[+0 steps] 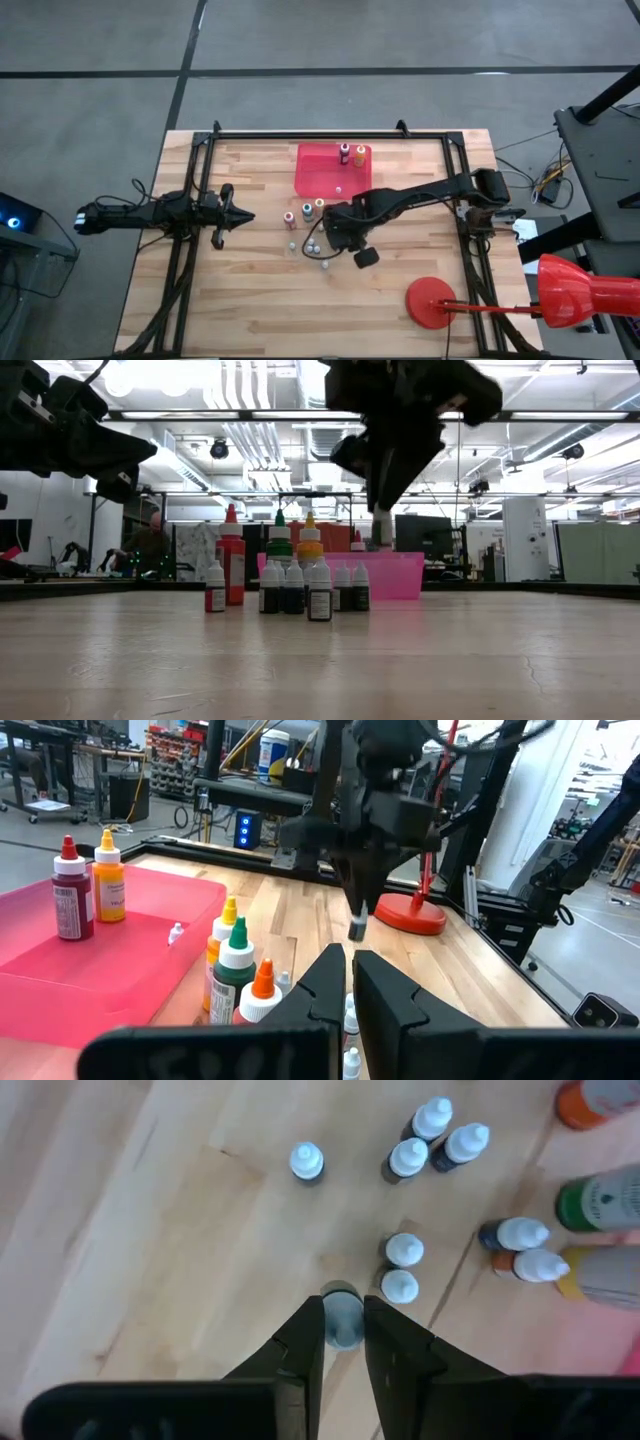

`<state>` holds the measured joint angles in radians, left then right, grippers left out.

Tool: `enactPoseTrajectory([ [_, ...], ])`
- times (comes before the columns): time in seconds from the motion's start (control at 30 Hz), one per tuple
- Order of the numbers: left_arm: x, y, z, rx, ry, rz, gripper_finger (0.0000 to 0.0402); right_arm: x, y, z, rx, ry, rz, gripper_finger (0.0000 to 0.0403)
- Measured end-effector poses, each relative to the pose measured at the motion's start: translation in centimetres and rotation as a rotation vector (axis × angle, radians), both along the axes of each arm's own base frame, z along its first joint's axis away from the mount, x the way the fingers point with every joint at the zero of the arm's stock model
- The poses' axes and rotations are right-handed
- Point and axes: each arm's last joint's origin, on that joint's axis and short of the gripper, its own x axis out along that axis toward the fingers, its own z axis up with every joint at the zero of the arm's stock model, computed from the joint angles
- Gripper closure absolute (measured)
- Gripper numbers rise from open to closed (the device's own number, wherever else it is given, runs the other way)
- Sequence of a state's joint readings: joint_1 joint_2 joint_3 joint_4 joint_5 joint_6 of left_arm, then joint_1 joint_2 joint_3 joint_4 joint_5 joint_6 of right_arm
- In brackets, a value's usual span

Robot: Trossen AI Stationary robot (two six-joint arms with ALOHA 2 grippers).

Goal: Pick & Place food coloring
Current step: Put the small green food coloring bottle into the pink bin

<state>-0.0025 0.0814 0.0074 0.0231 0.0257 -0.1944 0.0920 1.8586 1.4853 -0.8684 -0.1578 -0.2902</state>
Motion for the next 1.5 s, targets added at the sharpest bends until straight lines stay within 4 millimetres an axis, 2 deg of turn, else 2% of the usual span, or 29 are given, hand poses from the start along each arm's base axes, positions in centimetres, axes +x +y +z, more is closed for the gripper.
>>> enactPoseTrajectory([
  [0.27, 0.0, 0.0, 0.0, 0.000, 0.000, 0.000, 0.0402, -1.0, -3.1, 1.9, 0.007, 0.005, -0.103, 0.0348],
  [0.7, 0.0, 0.0, 0.0, 0.000, 0.000, 0.000, 0.0402, -1.2, -10.0, 3.9, -0.012, -0.042, -0.245, 0.0348],
  [1.17, 0.0, 0.0, 0.0, 0.000, 0.001, 0.000, 0.0402, -2.9, -16.6, 4.0, -0.039, -0.053, -0.375, 0.0348],
  [1.3, 0.0, 0.0, 0.0, 0.000, 0.001, 0.000, 0.0402, -3.1, -17.9, 3.5, -0.044, -0.044, -0.395, 0.0348],
  [1.5, 0.0, 0.0, 0.0, 0.000, 0.001, 0.000, 0.0402, -2.7, -18.7, 2.6, -0.065, -0.045, -0.357, 0.0348],
])
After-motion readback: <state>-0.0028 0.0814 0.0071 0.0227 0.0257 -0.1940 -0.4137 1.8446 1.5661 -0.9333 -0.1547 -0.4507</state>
